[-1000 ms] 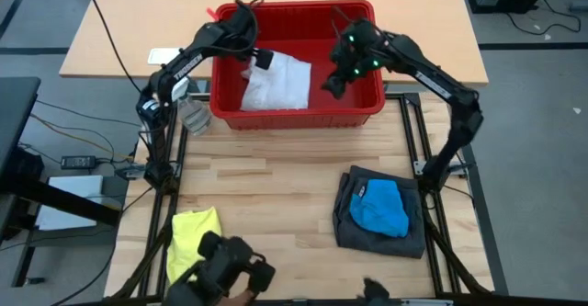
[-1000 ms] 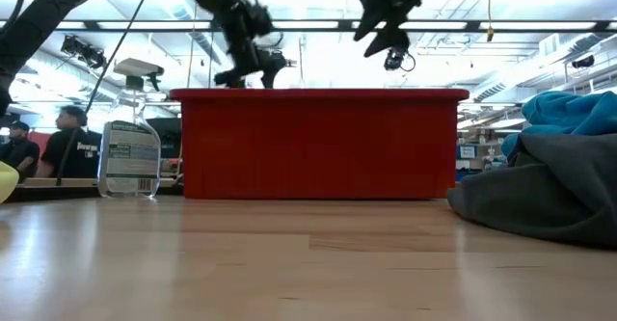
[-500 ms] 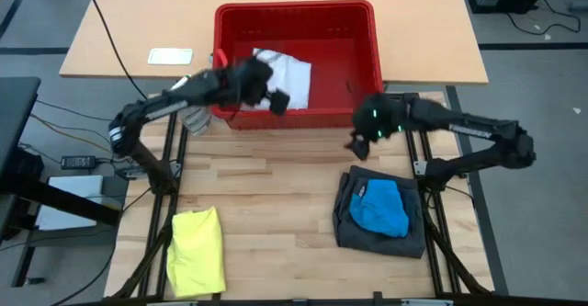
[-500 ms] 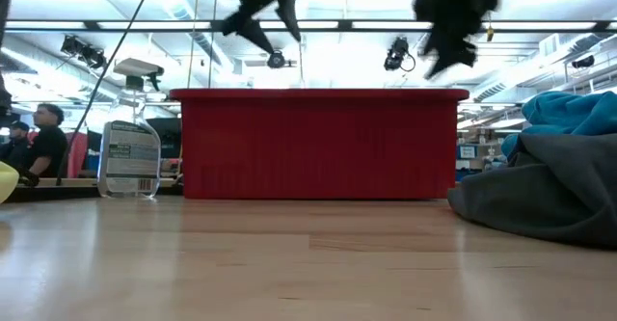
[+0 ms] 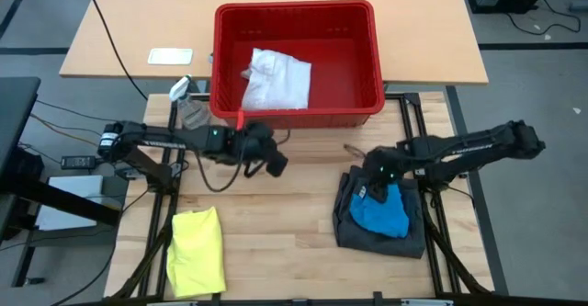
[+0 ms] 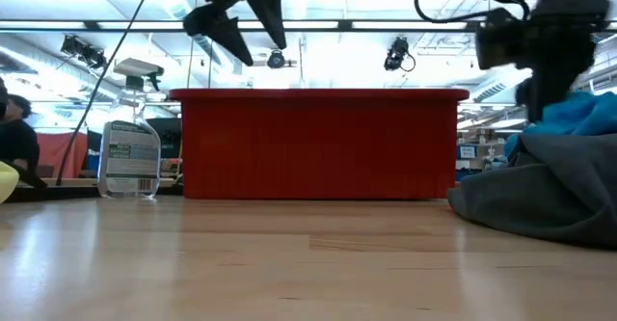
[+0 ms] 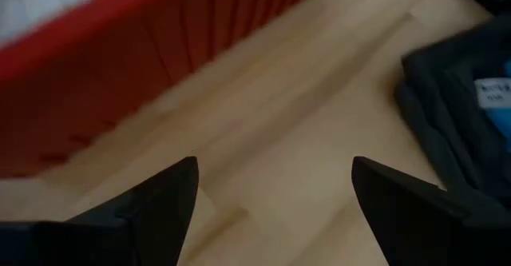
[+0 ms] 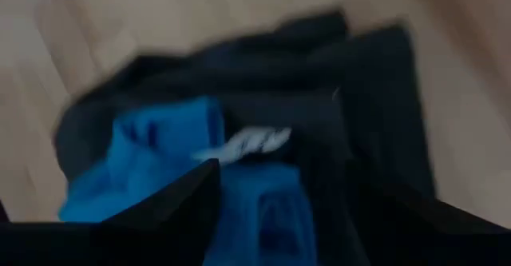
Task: Fold laundry
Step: Put the stacked folded clothes into the red laundry bin
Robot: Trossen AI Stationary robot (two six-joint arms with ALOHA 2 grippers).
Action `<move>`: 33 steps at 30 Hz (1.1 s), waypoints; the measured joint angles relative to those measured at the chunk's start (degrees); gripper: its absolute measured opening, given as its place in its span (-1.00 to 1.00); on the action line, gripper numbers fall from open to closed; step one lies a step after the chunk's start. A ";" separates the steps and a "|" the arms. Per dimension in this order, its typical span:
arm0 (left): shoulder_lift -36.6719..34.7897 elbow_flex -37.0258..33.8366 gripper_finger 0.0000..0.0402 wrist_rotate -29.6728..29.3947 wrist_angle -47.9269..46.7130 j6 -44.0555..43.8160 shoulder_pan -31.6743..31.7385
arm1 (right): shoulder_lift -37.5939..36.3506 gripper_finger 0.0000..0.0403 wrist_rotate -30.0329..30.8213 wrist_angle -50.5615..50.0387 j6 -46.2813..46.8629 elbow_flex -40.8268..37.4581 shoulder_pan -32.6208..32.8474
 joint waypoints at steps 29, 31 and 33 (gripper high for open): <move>6.26 -0.01 0.66 1.11 5.34 -28.09 -17.50 | 27.76 0.32 1.30 40.13 1.88 -0.70 4.34; 6.85 -0.01 0.66 1.06 4.12 -29.58 -17.25 | 29.72 0.32 1.60 42.18 1.23 1.62 2.18; 7.74 -0.01 0.66 1.09 4.29 -29.72 -16.86 | 31.45 0.32 0.45 42.05 -0.25 4.70 0.53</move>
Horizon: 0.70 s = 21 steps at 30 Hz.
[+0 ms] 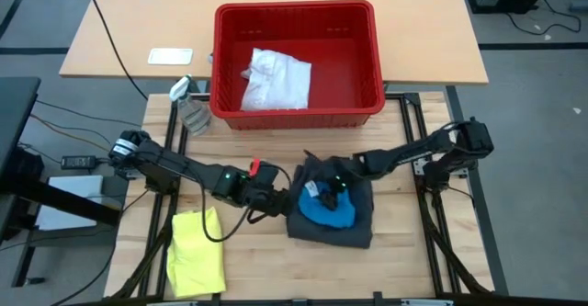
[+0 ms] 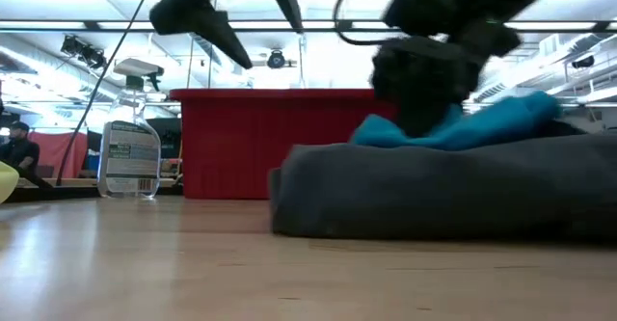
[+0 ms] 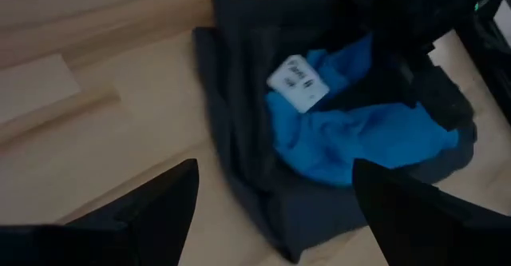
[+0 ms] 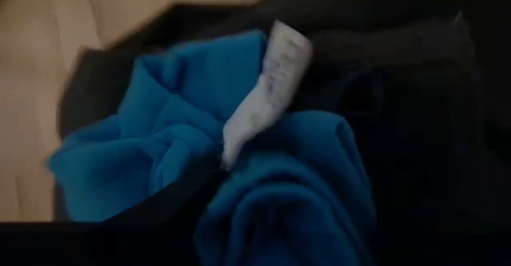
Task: Fold laundry
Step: Put the stacked folded clothes into the red laundry bin
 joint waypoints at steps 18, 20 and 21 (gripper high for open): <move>12.77 0.00 0.66 11.81 21.15 2.46 9.05 | -18.58 0.46 3.40 -37.69 2.58 8.33 -2.01; 13.55 0.00 0.67 13.07 21.27 2.59 9.78 | -21.95 0.55 1.92 -37.37 5.15 4.92 -2.01; 13.76 -0.01 0.67 13.89 21.16 2.74 10.07 | -23.63 0.60 1.49 -36.88 6.76 3.11 -2.01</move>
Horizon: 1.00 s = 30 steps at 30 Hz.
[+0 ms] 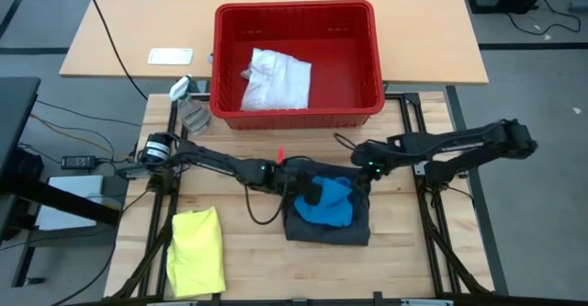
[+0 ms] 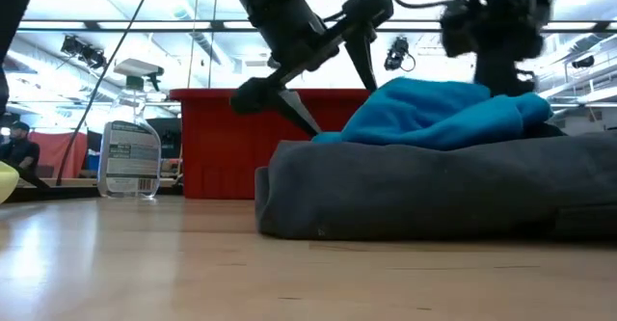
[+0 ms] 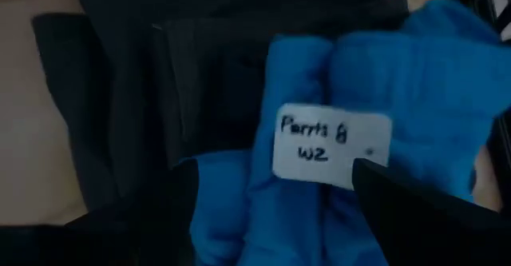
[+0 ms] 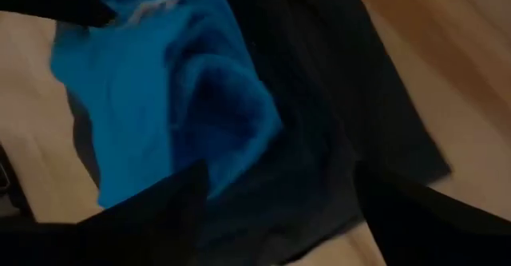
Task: Fold laundry
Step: Put the stacked folded clothes into the red laundry bin
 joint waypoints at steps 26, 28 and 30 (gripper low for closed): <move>11.88 0.23 0.65 21.99 6.87 15.23 6.44 | -1.88 0.97 -3.29 47.07 23.53 -32.72 2.21; 13.06 0.21 0.59 21.84 8.63 15.77 6.71 | 0.64 0.94 -3.38 50.15 23.03 -32.58 2.12; 13.86 0.25 0.46 22.02 10.29 15.94 6.92 | 3.51 0.86 -4.11 54.12 23.58 -32.62 1.93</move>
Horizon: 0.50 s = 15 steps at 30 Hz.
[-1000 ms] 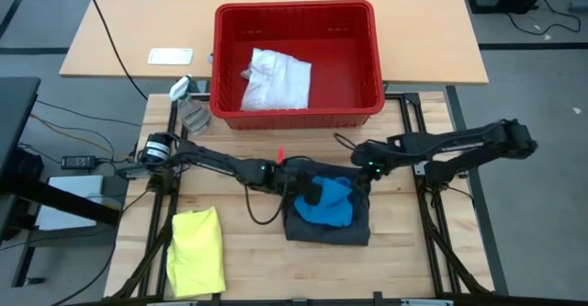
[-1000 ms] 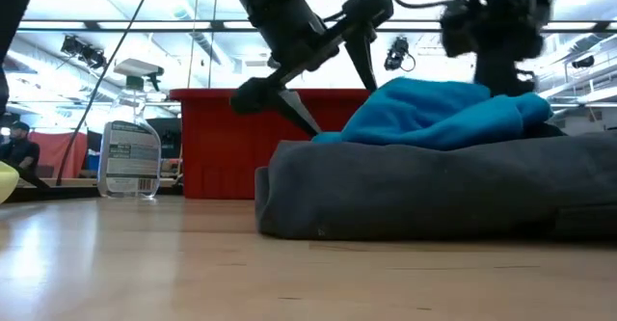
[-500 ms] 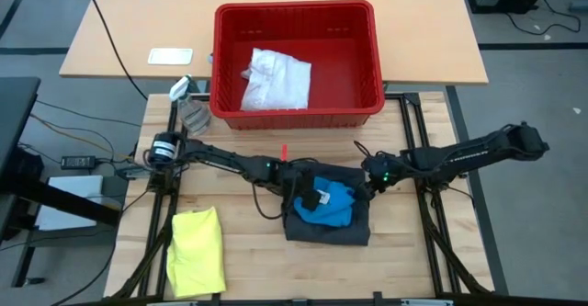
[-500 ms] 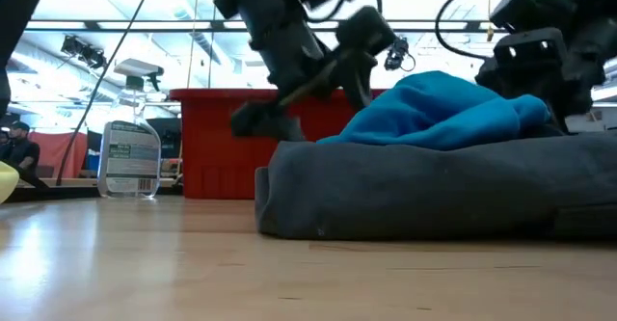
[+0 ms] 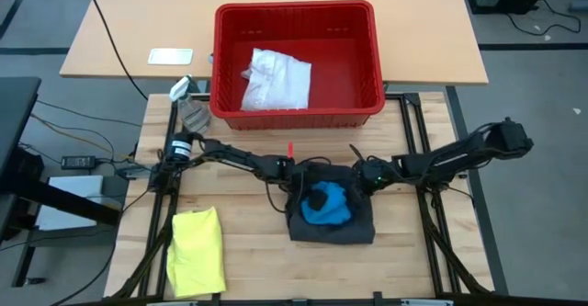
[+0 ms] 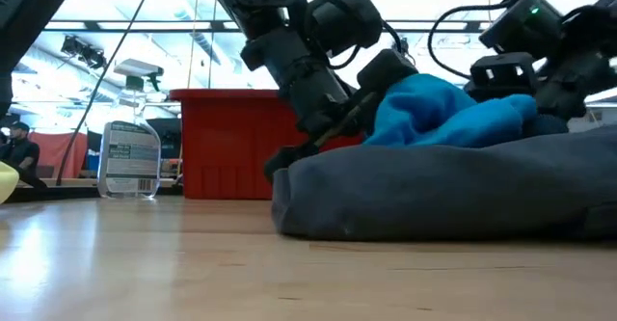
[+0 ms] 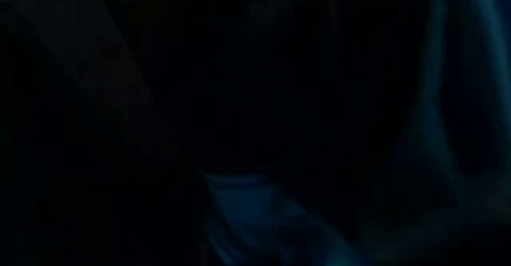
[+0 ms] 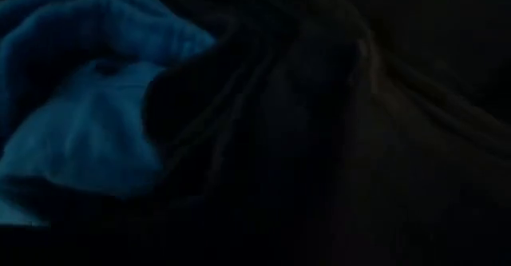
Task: Fold laundry
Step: Put the stacked folded clothes into the red laundry bin
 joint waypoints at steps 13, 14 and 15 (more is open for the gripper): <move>0.46 -0.46 -0.59 6.13 10.78 2.93 1.79 | 5.17 -0.51 -8.79 8.70 2.03 -0.46 -4.07; -0.52 -0.49 -0.59 5.56 9.78 3.74 2.02 | 3.91 -0.52 -9.27 8.36 2.34 -0.54 -4.38; -1.66 -0.50 -0.59 5.40 8.83 4.19 2.37 | 2.26 -0.52 -9.70 8.22 2.90 -0.59 -4.81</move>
